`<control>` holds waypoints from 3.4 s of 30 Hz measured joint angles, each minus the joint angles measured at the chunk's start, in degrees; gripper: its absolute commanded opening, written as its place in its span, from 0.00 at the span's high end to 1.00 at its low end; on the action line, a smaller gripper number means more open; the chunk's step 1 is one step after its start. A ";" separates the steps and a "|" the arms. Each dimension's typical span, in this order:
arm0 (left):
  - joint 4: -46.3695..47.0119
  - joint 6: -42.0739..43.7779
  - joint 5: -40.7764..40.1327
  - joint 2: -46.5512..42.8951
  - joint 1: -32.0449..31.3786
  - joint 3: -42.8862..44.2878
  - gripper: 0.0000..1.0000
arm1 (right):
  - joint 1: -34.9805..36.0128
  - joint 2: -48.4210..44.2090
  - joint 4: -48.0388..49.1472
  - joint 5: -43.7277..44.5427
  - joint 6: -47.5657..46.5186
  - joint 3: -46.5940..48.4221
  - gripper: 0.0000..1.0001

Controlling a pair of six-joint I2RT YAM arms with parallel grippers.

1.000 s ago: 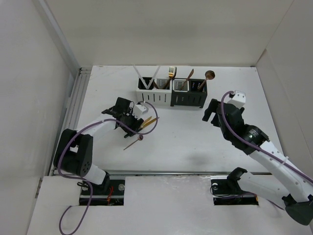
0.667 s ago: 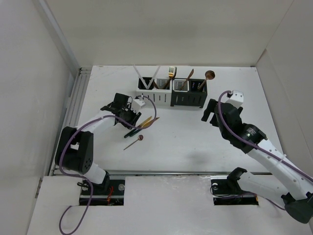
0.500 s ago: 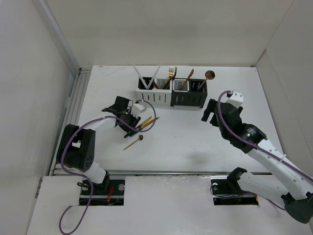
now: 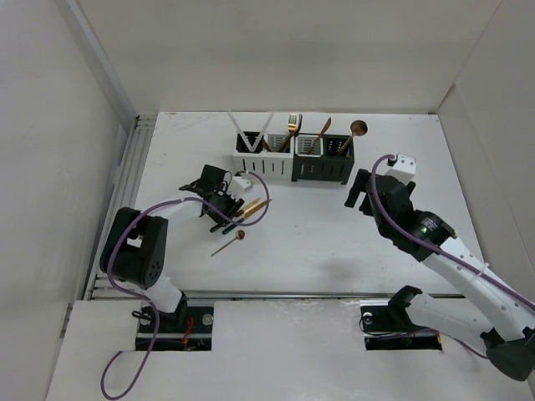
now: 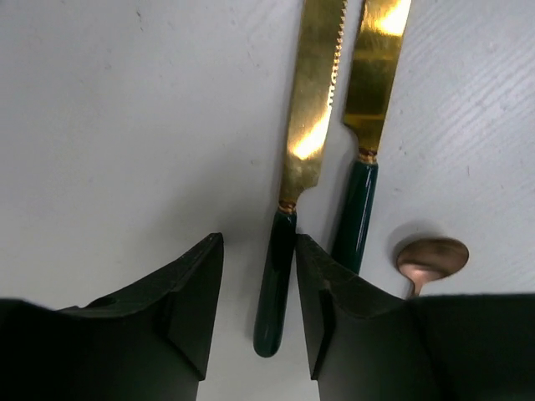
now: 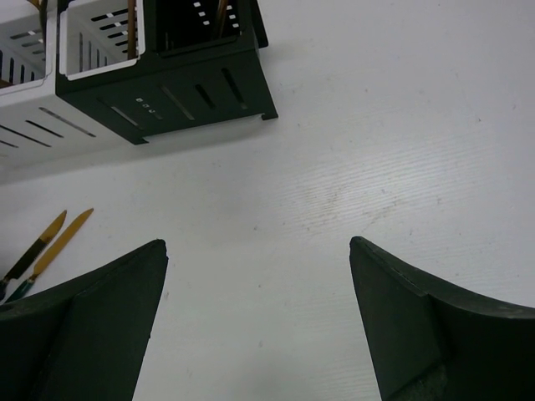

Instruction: Sort the eating utensils into containers

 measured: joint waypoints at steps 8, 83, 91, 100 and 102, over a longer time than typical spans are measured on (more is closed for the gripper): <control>0.61 -1.73 -7.17 2.38 -3.93 2.71 0.67 | 0.00 -0.61 -1.22 0.96 0.04 0.00 0.06; 45.55 -26.29 14.86 32.24 -13.92 44.83 0.68 | -18.05 10.93 1.60 -6.51 -11.98 7.30 0.01; 43.41 -24.96 11.65 32.20 -13.88 42.27 0.32 | -18.12 10.86 1.60 -6.47 -13.22 7.30 0.01; 20.65 -20.79 10.54 23.54 -11.17 46.07 0.28 | -17.94 7.30 4.17 -9.11 -13.64 5.22 0.02; 12.26 -15.98 10.95 17.73 -9.38 45.40 0.28 | -17.44 6.47 5.27 -9.49 -13.51 3.54 0.03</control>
